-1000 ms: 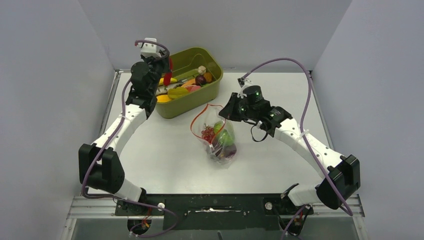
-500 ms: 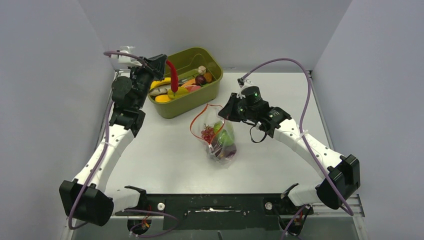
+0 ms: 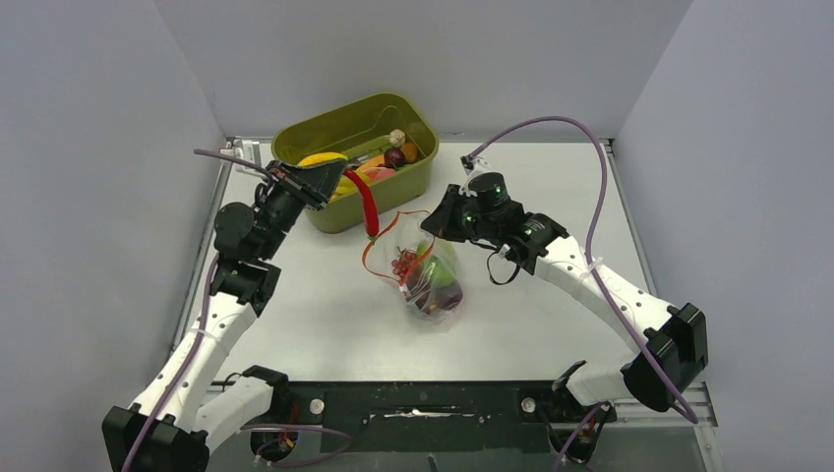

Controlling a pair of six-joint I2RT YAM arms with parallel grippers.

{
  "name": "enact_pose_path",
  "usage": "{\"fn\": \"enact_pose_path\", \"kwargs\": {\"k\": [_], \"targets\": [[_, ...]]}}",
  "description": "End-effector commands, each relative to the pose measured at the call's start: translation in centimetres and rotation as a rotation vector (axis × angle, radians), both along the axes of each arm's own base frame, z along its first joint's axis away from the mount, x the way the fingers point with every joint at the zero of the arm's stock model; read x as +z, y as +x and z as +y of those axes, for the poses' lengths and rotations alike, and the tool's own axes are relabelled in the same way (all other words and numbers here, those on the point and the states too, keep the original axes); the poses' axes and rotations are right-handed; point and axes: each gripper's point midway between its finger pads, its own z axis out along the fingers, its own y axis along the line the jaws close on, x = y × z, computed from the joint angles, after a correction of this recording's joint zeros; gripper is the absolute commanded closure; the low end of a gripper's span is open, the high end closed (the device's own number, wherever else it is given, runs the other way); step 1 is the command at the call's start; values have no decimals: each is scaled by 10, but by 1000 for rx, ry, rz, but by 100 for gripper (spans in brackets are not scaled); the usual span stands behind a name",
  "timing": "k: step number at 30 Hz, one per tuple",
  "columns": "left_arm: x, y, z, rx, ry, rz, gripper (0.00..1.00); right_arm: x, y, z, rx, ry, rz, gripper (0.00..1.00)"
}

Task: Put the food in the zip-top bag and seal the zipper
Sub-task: Place the fake vegetable in the zipper food storage bag.

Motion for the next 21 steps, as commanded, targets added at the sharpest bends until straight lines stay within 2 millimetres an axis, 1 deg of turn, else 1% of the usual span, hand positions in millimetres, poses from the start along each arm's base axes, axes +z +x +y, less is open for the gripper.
{"fn": "enact_pose_path", "kwargs": {"k": [1, 5, 10, 16, 19, 20, 21], "targets": [[19, -28, -14, -113, -118, -44, 100, 53, -1, 6, 1, 118, -125, 100], [-1, -28, -28, -142, -95, 16, 100, 55, -2, 7, -1, 122, -128, 100], [-24, -30, -42, -174, -87, 63, 100, 52, -3, 7, 0, 121, -126, 100], [-51, -30, -49, -164, -75, 109, 100, 55, -3, 10, 9, 128, -131, 100], [-60, -29, -52, -157, -57, 101, 100, 56, -2, 10, 10, 128, -136, 100], [-60, -29, -53, -156, -52, 89, 100, 56, -2, 10, 10, 128, -136, 100], [-70, -28, -54, -156, -43, 101, 100, 56, -2, 10, 11, 127, -136, 100]]}}
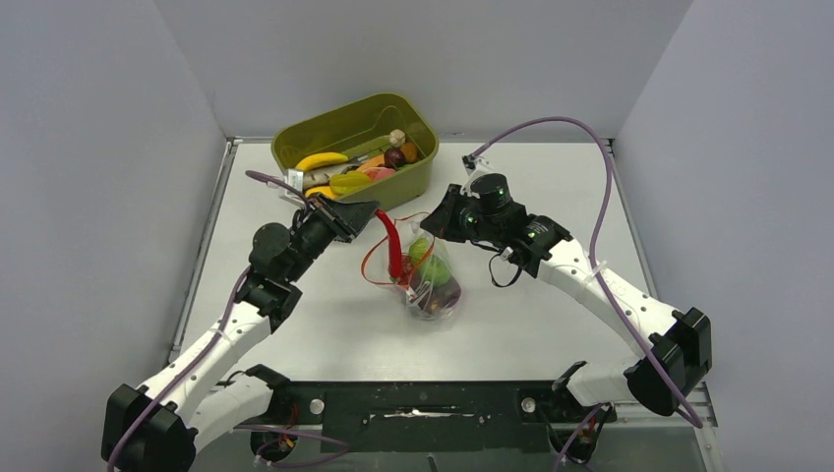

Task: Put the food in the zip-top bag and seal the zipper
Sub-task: Place the fake vegetable in the zipper food storage bag.

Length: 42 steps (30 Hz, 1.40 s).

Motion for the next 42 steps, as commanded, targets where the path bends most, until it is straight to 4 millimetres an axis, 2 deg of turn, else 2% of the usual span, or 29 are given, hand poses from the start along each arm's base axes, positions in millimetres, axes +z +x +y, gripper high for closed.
{"fn": "enact_pose_path", "kwargs": {"k": [1, 6, 11, 20, 25, 28, 32, 40, 42], "targets": [[6, 1, -1, 17, -15, -87, 100, 46, 3, 7, 2, 100, -114, 100], [2, -2, -12, -16, -32, -103, 100, 44, 3, 8, -1, 105, -107, 100], [-15, -2, -20, -28, 16, -82, 100, 44, 5, 9, -6, 106, -108, 100], [-35, -10, -30, -65, 66, -78, 100, 45, 9, 13, -5, 105, -109, 100], [-39, -15, -34, -92, 75, -81, 93, 39, 10, 12, -19, 101, -101, 100], [-43, -16, -35, -99, 82, -72, 98, 36, 10, 14, -17, 105, -88, 100], [-51, -17, -37, -106, 101, -59, 98, 39, 12, 15, -15, 107, -90, 100], [-55, -26, -46, -147, 115, -84, 91, 36, 12, 18, -21, 117, -79, 100], [-51, -31, -51, -177, 127, -117, 81, 35, 11, 18, -21, 120, -76, 100]]}}
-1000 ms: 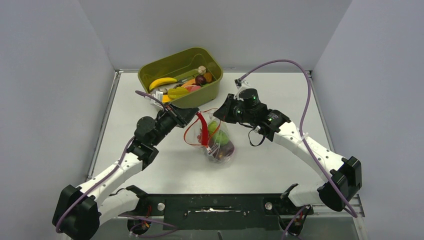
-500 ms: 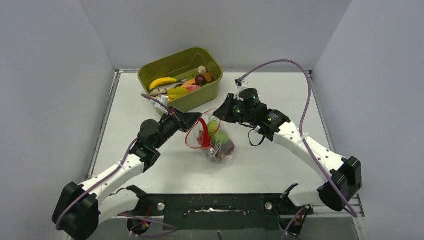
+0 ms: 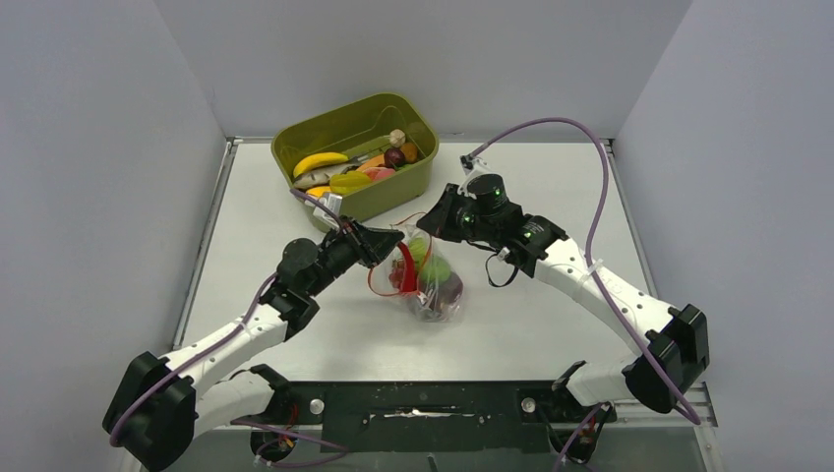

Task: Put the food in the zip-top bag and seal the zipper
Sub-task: Place the fake vegetable in the zipper food storage bag.

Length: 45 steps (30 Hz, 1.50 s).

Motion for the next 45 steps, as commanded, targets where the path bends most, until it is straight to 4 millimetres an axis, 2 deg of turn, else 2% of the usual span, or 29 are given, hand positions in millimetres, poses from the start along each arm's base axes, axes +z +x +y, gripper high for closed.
{"fn": "enact_pose_path", "kwargs": {"k": [1, 3, 6, 15, 20, 24, 29, 34, 38, 39, 40, 42, 43, 45], "targets": [[26, -12, -10, -78, -11, -140, 73, 35, 9, 13, -8, 97, -89, 100], [28, -14, -10, -87, 23, -165, 60, 36, 9, 13, -9, 97, -90, 100], [31, -14, -5, -66, 97, -202, 52, 35, 9, 12, -9, 94, -89, 100], [35, -3, 16, 17, 323, -145, 47, 34, 8, 9, -19, 76, -89, 100], [27, -4, 27, 43, 396, -93, 47, 37, 7, 5, -25, 76, -97, 100], [11, -10, 38, 68, 427, -33, 47, 35, 7, 1, -39, 54, -92, 100], [-28, -17, 52, 102, 468, 54, 47, 31, 5, -1, -39, 51, -89, 100], [-38, -20, 45, 81, 404, 55, 48, 33, 7, -1, -37, 53, -91, 100], [-44, -18, 35, 48, 377, 74, 53, 32, 6, -2, -39, 52, -91, 100], [-44, -18, 33, 42, 373, 80, 60, 32, 5, -3, -40, 53, -90, 100], [-42, -17, 31, 40, 368, 84, 72, 32, 5, -3, -40, 55, -89, 100], [-33, -14, 28, 45, 339, 81, 92, 32, 3, -5, -38, 50, -87, 100], [-25, -14, 26, 46, 313, 74, 99, 31, 2, -5, -38, 46, -88, 100], [-9, -14, 22, 38, 257, 61, 100, 29, 1, -8, -38, 28, -85, 100]]}}
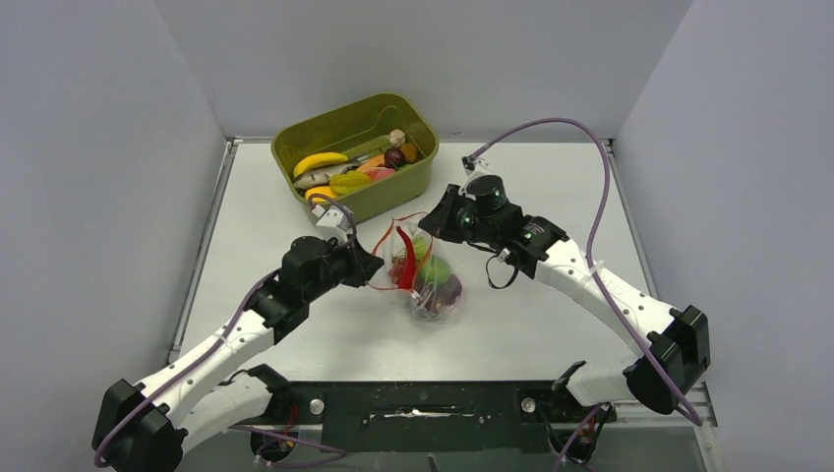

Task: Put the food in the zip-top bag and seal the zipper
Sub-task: Place the fake vegetable in the zipper food storage bag, then pick up the fake fruit from the bin.

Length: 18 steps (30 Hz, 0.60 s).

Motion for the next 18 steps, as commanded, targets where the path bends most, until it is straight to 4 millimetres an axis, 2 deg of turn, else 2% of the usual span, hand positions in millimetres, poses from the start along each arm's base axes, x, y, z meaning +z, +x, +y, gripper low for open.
{"fn": "enact_pose_path", "kwargs": {"k": [1, 4, 6, 14, 18], "targets": [[82, 8, -22, -41, -210, -143, 100, 28, 0, -8, -12, 25, -85, 100], [110, 6, -31, -86, -280, -196, 100, 22, 2, -16, -39, -10, -91, 100], [116, 5, -32, -90, -300, -214, 100, 22, 4, -20, -57, -19, -103, 100], [99, 11, -32, -79, -261, -205, 100, 20, 6, -20, -51, -40, -101, 100], [96, 14, -25, -59, -192, -217, 83, 28, 5, -19, -48, -14, -115, 100]]}}
